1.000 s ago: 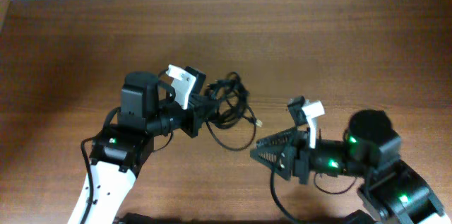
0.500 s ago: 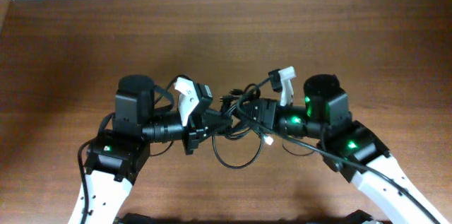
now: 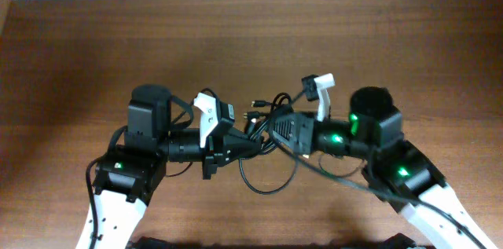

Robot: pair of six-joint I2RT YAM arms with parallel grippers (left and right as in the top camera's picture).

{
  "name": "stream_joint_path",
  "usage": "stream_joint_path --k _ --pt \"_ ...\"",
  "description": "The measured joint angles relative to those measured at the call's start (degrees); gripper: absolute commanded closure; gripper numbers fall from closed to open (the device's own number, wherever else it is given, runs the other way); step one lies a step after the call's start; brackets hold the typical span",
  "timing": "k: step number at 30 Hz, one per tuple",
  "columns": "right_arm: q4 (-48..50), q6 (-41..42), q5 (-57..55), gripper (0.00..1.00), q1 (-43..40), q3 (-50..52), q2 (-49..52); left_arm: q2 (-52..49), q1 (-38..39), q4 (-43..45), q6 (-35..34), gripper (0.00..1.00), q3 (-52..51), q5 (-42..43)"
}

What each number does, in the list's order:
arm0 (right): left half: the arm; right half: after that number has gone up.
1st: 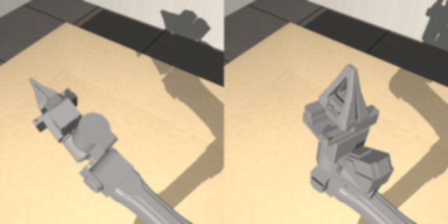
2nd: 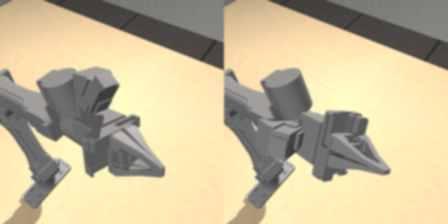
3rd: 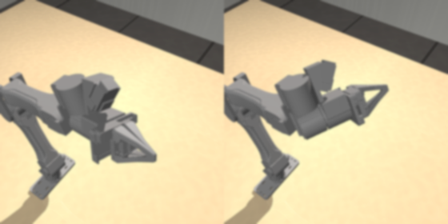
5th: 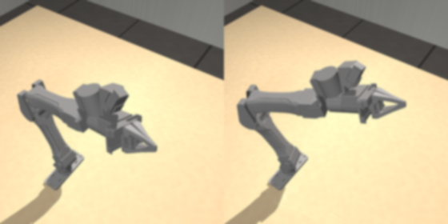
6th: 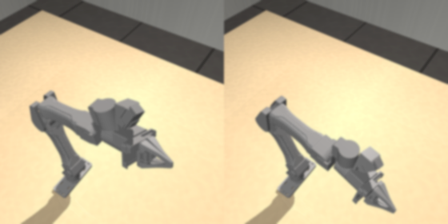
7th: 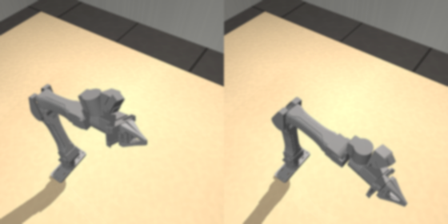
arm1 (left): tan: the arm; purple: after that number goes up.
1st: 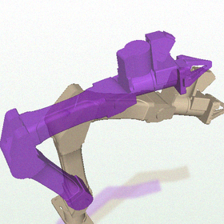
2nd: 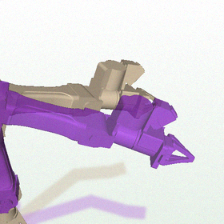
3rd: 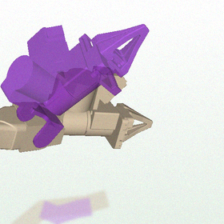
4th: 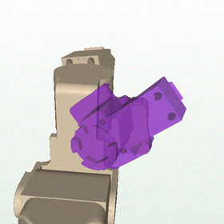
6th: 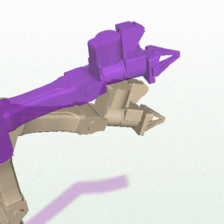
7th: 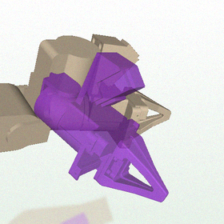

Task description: Untangle cables

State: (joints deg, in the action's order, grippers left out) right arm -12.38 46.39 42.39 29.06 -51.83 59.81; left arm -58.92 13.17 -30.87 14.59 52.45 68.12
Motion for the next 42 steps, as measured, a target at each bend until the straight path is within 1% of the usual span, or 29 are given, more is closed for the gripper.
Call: stream_joint_path --k 3,5,8,13,15,18,20,21,22,24,26,27,28,29,31,32,33,34,35,36,37,38,39,41,42 --pt "-3.9 -3.8 1.6 0.96 -0.3 0.6 -7.6 1.0 0.7 -0.6 0.0 1.00 0.3 -2.3" --pt "-8.2 -5.7 1.9 0.96 -0.5 0.6 -12.3 1.5 0.8 0.5 -1.1 1.00 0.5 -4.2" --pt "-10.8 -8.2 2.5 0.96 -0.5 0.6 -20.0 1.4 0.9 2.0 -7.0 1.00 0.5 -8.5" --pt "-10.8 -10.6 1.9 0.96 -0.5 0.6 -26.0 1.4 1.1 1.3 -17.7 1.00 0.5 -17.8" --pt "-9.9 -10.8 1.0 0.96 -0.5 0.6 -26.9 1.4 1.1 -0.3 -19.1 1.00 0.5 -19.3" --pt "-10.0 -10.9 -1.0 0.96 -0.5 0.6 -26.8 1.4 1.1 -6.4 -20.3 1.00 0.6 -22.1" --pt "-11.8 -10.9 -3.8 0.96 -0.5 0.6 -26.8 1.4 1.1 -8.2 -20.4 1.00 0.6 -23.9" --pt "-15.0 -10.8 -7.0 0.96 -0.5 0.7 -26.8 1.4 1.1 -9.0 -20.5 0.95 0.6 -26.5" --pt "-16.3 -10.8 -8.3 0.95 -0.5 0.6 -26.8 1.4 1.1 -9.2 -20.5 0.83 0.6 -28.1" --pt "-25.3 -10.1 -15.9 0.94 -0.4 0.5 -26.9 1.4 1.1 -9.7 -20.6 0.82 0.6 -31.2" --pt "-30.1 -9.1 -22.1 0.94 -0.4 0.5 -27.4 1.0 0.7 -10.1 -21.1 0.81 0.6 -34.7" --pt "-31.2 -8.8 -23.8 0.92 -0.4 0.5 -27.5 0.7 0.5 -10.1 -21.2 0.82 0.6 -35.9" --pt "-32.2 -8.6 -25.1 0.87 -0.4 0.5 -27.6 0.6 0.5 -10.1 -21.3 0.82 0.6 -36.7" --pt "-32.8 -8.6 -25.9 0.84 -0.4 0.5 -27.6 0.5 0.5 -10.1 -21.3 0.83 0.6 -37.3" --pt "-32.9 -8.2 -27.0 0.85 -0.4 0.5 -27.7 0.3 0.5 -10.1 -21.3 0.80 0.6 -38.3" --pt "-32.9 -8.0 -27.0 0.91 -0.4 0.5 -27.7 0.2 0.5 -10.1 -21.3 0.74 0.6 -38.5" --pt "-32.9 -7.9 -27.2 0.92 -0.4 0.5 -27.7 0.1 0.5 -10.1 -21.3 0.69 0.6 -38.6" --pt "-32.7 -7.6 -27.2 0.92 -0.4 0.5 -27.6 -0.1 0.5 -10.1 -21.3 0.67 0.6 -38.7" --pt "-32.1 -7.4 -27.2 0.90 -0.4 0.5 -27.0 -0.2 0.5 -10.1 -21.3 0.64 0.6 -38.8" --pt "-31.0 -7.3 -27.2 0.83 -0.4 0.4 -25.5 -0.8 0.5 -10.1 -21.6 0.56 0.6 -38.9" --pt "-29.4 -7.1 -27.3 0.69 -0.4 0.4 -23.7 -1.2 0.5 -10.1 -21.7 0.26 0.6 -39.0" --pt "-27.5 -7.1 -27.3 0.60 -0.4 0.2 -21.0 -1.7 0.5 -10.1 -21.5 0.07 0.6 -39.0" --pt "-26.7 -6.9 -27.5 0.52 -0.4 0.1 -18.6 -2.0 0.5 -10.1 -21.4 0.01 0.6 -38.8" --pt "-26.6 -6.8 -27.6 0.44 -0.4 0.1 -13.7 -3.1 0.5 -10.1 -21.8 0.01 0.6 -35.4" --pt "-26.6 -6.6 -27.6 0.42 -0.4 0.1 -13.2 -3.6 0.5 -10.1 -21.7 0.01 0.6 -33.0"
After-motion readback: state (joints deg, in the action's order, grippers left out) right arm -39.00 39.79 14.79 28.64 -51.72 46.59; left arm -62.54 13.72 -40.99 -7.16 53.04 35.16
